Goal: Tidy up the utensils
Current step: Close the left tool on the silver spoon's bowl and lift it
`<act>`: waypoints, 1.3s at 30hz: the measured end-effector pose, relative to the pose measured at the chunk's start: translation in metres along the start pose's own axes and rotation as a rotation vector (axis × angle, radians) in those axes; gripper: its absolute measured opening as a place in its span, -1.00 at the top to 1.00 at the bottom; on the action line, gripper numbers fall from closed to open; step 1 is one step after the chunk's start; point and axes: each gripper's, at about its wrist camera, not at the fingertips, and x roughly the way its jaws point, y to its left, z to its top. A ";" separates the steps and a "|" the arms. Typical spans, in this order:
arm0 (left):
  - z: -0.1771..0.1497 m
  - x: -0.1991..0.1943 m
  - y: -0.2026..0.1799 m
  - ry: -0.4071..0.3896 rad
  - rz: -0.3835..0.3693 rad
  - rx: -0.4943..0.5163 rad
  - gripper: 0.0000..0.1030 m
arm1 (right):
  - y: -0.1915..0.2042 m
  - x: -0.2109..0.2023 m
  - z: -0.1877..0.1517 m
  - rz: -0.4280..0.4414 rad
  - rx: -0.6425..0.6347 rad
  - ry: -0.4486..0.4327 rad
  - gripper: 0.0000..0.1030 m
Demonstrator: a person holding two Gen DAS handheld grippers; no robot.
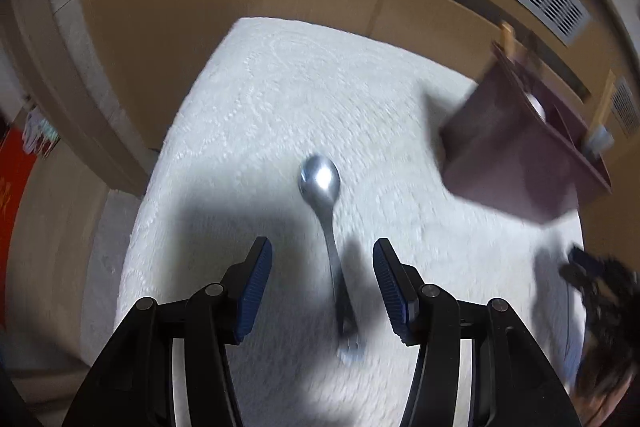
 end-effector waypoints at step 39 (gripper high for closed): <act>-0.024 -0.076 -0.015 -0.262 -0.076 0.064 0.75 | 0.021 -0.097 -0.031 -0.169 0.188 -0.209 0.43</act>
